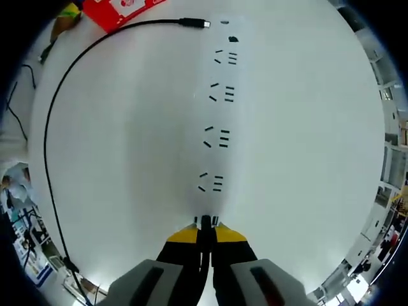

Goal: Find the data cable on the table. Grasp the USB connector end of the cable and insert it into the USB port on the table

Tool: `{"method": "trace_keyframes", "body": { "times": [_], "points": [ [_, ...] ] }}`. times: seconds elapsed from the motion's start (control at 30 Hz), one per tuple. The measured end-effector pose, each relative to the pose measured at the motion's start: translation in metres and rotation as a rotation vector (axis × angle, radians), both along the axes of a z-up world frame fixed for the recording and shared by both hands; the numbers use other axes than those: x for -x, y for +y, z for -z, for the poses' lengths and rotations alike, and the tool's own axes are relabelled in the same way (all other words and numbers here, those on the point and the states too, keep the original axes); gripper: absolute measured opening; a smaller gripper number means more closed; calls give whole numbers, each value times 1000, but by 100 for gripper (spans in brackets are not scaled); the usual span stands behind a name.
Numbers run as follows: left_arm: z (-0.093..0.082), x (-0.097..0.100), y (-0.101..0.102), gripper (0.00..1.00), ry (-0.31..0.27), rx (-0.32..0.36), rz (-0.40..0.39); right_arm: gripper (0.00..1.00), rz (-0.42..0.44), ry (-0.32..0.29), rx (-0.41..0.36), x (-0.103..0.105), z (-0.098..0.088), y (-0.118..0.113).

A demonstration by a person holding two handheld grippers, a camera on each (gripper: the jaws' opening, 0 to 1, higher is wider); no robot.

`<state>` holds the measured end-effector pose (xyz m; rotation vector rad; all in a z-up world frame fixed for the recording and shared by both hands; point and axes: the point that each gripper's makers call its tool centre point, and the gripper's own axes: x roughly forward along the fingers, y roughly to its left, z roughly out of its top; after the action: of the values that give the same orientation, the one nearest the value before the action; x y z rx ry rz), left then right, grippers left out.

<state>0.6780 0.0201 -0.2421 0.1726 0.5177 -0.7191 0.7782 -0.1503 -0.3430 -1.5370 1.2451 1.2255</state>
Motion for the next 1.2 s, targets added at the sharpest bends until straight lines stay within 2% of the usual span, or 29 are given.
{"method": "trace_keyframes", "body": {
  "times": [0.1,0.3,0.47,0.9,1.13,1.2],
  "points": [
    [-1,0,0,16,-2,2,0,7,2,-3,17,-1,-1,-2],
    [-1,0,1,16,-1,4,1,8,12,3,-27,1,-3,-2],
    [-1,0,1,16,-1,4,1,9,62,3,-45,2,-3,0],
    [-1,0,2,16,-2,6,1,11,64,-2,-89,3,-1,2],
    [0,1,2,16,-2,5,0,28,77,5,-97,8,-6,-5],
    [0,1,2,16,-3,5,0,35,80,1,-117,3,-7,-5]
  ]
}}
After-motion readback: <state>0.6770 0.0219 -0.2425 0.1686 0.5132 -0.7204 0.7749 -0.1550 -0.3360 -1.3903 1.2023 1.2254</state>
